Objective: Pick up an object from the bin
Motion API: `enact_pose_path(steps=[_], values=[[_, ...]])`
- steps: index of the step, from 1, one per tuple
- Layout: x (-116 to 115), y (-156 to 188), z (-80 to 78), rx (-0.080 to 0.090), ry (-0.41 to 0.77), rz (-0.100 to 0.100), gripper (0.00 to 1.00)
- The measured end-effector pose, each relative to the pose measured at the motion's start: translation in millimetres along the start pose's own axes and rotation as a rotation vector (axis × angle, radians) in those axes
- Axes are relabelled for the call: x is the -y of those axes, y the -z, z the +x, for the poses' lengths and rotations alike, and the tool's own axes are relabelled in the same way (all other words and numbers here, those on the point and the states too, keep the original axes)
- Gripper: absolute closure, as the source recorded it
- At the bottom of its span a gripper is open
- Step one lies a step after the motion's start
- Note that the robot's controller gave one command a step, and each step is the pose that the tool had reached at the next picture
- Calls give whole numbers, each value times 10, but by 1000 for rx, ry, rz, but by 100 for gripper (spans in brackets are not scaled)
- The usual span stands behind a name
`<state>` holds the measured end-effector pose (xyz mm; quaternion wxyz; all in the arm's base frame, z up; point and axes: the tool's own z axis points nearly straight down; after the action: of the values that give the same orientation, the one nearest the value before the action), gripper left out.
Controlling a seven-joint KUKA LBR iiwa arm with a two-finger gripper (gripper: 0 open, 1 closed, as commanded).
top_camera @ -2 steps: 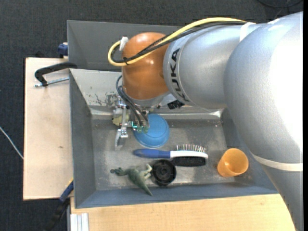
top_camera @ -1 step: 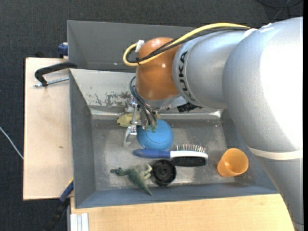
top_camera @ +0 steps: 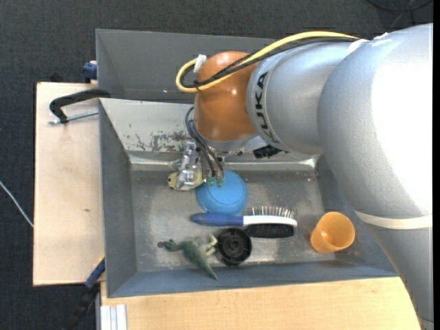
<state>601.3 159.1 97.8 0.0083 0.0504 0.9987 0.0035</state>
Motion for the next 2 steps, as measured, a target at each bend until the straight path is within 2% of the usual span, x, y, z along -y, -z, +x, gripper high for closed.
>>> enact_pose_path(steps=[1, 2], values=[[219, 982, -1, -3, 12, 3, 100], [320, 756, 18, -16, 343, 5, 100]])
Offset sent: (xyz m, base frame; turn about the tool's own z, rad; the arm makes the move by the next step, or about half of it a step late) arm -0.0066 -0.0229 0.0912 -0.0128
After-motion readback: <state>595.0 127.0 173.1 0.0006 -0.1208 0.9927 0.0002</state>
